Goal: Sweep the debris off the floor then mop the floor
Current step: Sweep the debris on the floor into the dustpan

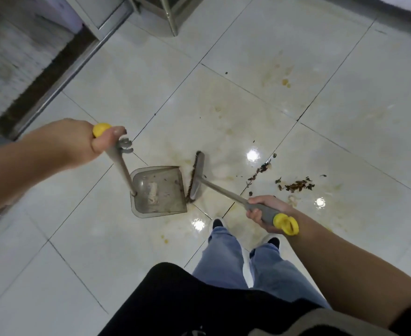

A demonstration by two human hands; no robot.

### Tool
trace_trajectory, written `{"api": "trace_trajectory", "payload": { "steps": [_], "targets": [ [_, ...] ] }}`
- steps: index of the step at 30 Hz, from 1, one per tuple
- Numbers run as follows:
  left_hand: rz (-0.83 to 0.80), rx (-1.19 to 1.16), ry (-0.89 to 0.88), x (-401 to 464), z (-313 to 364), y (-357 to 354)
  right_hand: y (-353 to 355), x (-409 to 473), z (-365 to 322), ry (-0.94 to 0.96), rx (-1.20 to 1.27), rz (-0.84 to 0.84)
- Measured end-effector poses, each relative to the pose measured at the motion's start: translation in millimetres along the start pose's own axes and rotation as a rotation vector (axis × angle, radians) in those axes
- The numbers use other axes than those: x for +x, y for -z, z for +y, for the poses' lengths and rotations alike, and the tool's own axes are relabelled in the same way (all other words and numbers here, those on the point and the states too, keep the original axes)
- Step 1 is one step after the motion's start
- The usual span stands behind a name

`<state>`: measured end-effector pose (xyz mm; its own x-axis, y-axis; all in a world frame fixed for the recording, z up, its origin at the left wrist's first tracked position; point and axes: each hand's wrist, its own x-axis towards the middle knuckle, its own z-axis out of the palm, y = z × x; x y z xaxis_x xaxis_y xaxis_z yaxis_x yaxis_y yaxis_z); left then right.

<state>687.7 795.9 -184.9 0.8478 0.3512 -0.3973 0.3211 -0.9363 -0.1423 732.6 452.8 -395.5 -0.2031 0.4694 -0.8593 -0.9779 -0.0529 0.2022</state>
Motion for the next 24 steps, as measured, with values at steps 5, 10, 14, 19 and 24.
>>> {"api": "trace_trajectory", "payload": {
  "steps": [5, 10, 14, 19, 24],
  "targets": [
    [-0.009, -0.077, 0.162, 0, -50, -15, -17, 14, -7, 0.031, -0.111, 0.034],
    [-0.099, -0.098, 0.122, -1, -48, -45, -29, 12, -25, 0.031, -0.093, 0.049],
    [-0.086, -0.09, 0.122, 9, -50, -46, 2, -8, -26, 0.038, 0.0, 0.114],
    [-0.111, -0.044, 0.091, 21, -35, -43, 28, -40, -8, 0.09, -0.035, 0.249],
    [-0.169, -0.076, 0.106, 32, -1, -28, 3, -53, 8, 0.198, -0.26, 0.315]
  ]
}}
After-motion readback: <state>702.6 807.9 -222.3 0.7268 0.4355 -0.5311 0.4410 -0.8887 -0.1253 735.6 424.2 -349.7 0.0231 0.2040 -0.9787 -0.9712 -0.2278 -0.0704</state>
